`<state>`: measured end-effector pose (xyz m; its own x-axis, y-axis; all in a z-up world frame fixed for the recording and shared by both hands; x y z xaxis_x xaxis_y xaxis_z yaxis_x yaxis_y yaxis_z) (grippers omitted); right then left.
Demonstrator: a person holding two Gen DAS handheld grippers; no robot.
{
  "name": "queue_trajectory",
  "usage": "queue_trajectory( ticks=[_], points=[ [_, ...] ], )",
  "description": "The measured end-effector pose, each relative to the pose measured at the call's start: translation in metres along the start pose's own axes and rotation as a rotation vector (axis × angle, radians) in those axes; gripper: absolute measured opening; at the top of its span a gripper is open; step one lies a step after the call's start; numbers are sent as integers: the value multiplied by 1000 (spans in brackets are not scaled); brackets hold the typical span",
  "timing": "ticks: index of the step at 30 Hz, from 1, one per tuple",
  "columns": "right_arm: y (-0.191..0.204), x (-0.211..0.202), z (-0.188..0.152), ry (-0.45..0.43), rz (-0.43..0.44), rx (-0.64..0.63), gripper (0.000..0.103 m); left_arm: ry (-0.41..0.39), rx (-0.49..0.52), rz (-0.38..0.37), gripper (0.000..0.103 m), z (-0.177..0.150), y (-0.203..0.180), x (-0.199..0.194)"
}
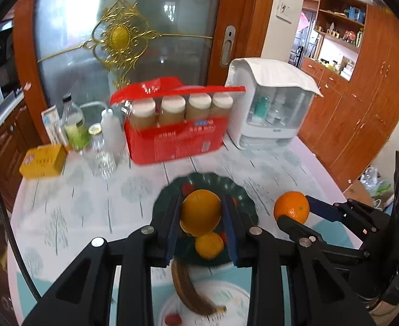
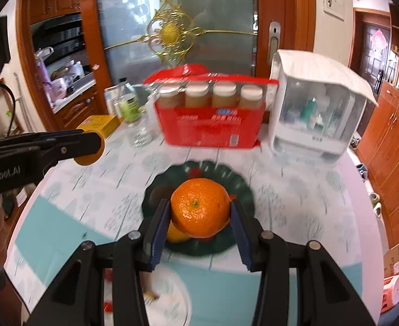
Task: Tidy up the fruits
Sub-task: 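Carry the orange with the left tool while the right tool carries the tangerine to the green plate, then open both tools to release the orange and tangerine onto the green plate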
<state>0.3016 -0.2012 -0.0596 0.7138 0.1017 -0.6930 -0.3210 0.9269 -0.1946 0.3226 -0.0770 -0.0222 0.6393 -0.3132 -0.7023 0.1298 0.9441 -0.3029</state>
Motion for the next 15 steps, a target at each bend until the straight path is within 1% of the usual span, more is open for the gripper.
queue_trajectory(
  ticks=[4,7,9,15],
  points=[
    [-17,30,12,29,-24,13,45,23,-5,26,29,23,0,38],
    [-26,57,12,61,-43,16,45,54,-15,56,29,29,7,76],
    [-29,76,9,85,-44,23,45,84,-26,70,29,28,12,100],
    [-28,124,-9,160,-24,52,45,192,-42,96,29,5,28,167]
  ],
)
Point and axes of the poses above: each gripper's, at about its wrist camera, not at the fingertips, and x roughly the way its jaws point, y to its left, z to its top, the point moved 9 cm from there along x, roughly the way its jaws point, and after that the axes turned 15 degrees about -x, right-handed, at the moved point
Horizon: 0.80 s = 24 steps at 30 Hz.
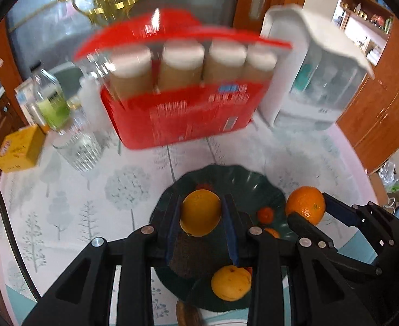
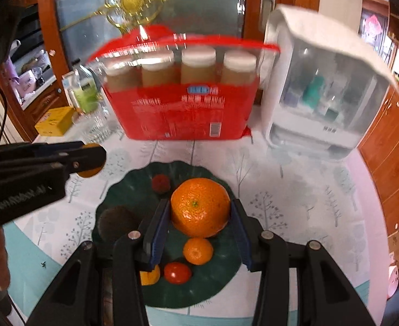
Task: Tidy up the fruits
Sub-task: 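Open both tools to release the orange and tangerine onto the green plate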
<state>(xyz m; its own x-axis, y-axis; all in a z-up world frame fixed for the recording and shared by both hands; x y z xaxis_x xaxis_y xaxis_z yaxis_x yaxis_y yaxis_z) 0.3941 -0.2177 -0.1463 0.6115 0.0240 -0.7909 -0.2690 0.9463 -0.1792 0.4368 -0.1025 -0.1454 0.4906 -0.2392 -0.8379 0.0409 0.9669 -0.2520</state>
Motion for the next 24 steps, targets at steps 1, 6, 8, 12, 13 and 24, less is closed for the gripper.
queue_trajectory(
  ticks=[1,6,8,12,13,24],
  points=[
    [1,6,-1,9,1,-1,45,19,-1,7,29,-3,1,12],
    [9,37,-13,63,20,-2,45,84,10,29,29,-18,7,52],
    [12,47,-17,80,28,-2,46,101,11,38,29,-21,10,64],
    [16,62,-24,108,39,-4,46,124,7,47,29,-26,16,81],
    [16,64,-25,114,41,-4,46,127,6,48,29,-26,17,84],
    [25,70,-28,105,99,5,46,159,14,61,42,-35,19,98]
  ],
)
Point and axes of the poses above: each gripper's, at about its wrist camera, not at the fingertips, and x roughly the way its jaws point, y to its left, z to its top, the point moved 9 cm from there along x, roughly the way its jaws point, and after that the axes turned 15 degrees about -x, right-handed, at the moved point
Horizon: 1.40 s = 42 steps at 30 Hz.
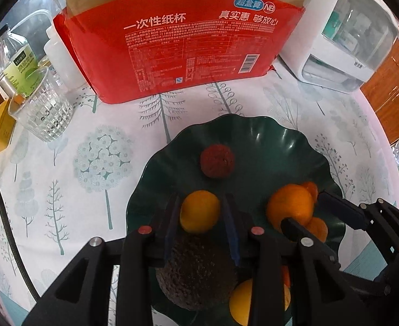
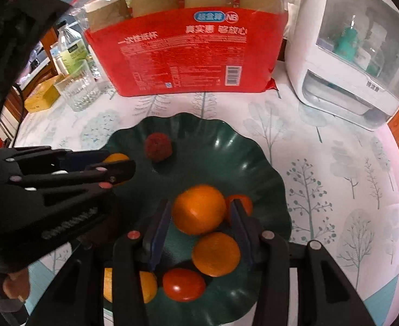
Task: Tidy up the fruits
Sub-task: 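Open both tools to release the orange and tangerine onto the green plate, then move both tools back toward the fruits on the white plate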
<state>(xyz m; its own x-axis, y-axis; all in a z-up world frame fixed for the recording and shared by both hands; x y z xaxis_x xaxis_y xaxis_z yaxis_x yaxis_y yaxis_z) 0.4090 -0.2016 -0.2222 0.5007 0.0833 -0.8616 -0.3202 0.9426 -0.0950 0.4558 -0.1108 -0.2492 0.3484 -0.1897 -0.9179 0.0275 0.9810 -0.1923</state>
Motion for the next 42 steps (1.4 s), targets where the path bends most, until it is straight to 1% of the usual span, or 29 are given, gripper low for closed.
queue_trajectory(
  ticks=[1,2,3,6,12,22,27,35,40,42],
  points=[
    [1,-1,0,-3,2,-1,47,2,-2,-1,49,0,0,-1],
    [2,-2,1,-5,1,-2,47,-6,-4,1,62,1,0,-3],
    [3,-4,1,-8,-2,-5,49,-22,-3,4,68,2,0,-6],
    [5,-8,2,-17,-12,-13,50,-43,7,2,73,3,-1,-15],
    [5,-19,4,-34,-23,-10,50,-65,14,7,78,4,0,-31],
    [6,-46,4,-59,-45,-1,50,-99,22,0,80,-6,0,-65],
    [11,-63,0,-67,-50,2,50,-119,15,-19,80,-14,2,-89],
    [20,-90,-4,-89,-50,12,50,-177,14,-38,80,-30,6,-131],
    [26,-112,-4,-113,-57,8,50,-222,17,-21,80,-37,14,-158],
    [30,-124,-4,-124,-60,2,50,-235,12,-34,80,-40,17,-168]
  ],
)
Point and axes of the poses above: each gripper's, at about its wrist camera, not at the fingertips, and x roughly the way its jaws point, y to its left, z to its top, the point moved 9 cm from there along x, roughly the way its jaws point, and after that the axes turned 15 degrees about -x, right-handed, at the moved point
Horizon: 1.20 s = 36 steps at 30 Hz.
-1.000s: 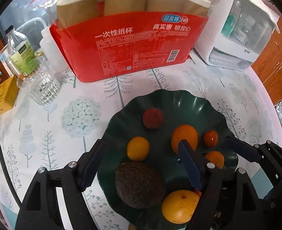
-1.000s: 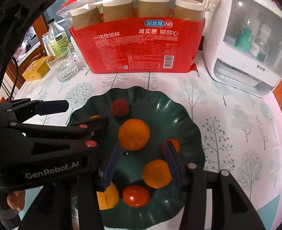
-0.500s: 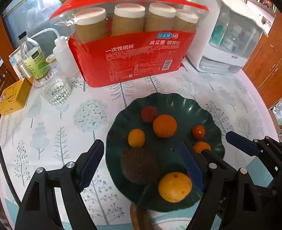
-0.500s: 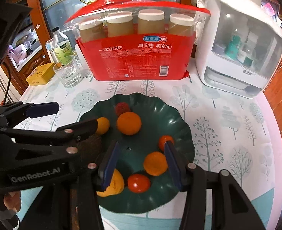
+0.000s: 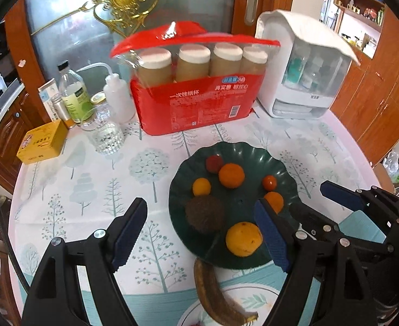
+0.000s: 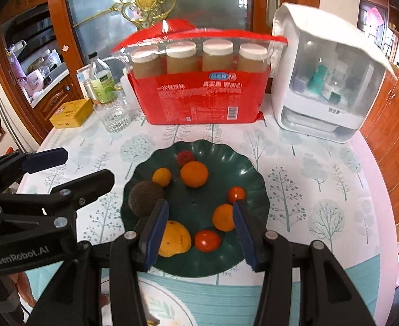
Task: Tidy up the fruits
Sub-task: 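Move both tools back toward the fruits on the white plate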
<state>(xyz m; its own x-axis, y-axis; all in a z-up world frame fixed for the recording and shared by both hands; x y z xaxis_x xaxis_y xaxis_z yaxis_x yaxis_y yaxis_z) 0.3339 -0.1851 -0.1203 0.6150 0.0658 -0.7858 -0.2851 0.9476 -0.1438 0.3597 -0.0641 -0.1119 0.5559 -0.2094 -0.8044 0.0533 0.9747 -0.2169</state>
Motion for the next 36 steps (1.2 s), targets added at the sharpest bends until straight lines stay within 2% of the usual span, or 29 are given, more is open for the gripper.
queue_trajectory(
  ticks=[3,5,9,14,21,30,36],
  points=[
    [5,-17,1,-22,0,-12,50,11,-16,-3,80,-5,7,-18],
    [9,-29,0,-36,3,-16,50,21,0,26,80,-10,12,-31],
    [15,-51,-4,-65,16,-23,50,-32,19,68,80,-19,20,-61],
    [25,-79,-16,-93,37,-38,50,-80,3,60,80,-38,29,-101],
    [57,-106,-44,-119,85,-80,50,-105,1,59,80,-71,46,-135],
    [109,-105,-85,-94,125,-128,50,-43,51,71,82,-124,74,-125],
    [142,-81,-127,-33,104,-134,50,45,132,10,82,-157,88,-90]
  ],
)
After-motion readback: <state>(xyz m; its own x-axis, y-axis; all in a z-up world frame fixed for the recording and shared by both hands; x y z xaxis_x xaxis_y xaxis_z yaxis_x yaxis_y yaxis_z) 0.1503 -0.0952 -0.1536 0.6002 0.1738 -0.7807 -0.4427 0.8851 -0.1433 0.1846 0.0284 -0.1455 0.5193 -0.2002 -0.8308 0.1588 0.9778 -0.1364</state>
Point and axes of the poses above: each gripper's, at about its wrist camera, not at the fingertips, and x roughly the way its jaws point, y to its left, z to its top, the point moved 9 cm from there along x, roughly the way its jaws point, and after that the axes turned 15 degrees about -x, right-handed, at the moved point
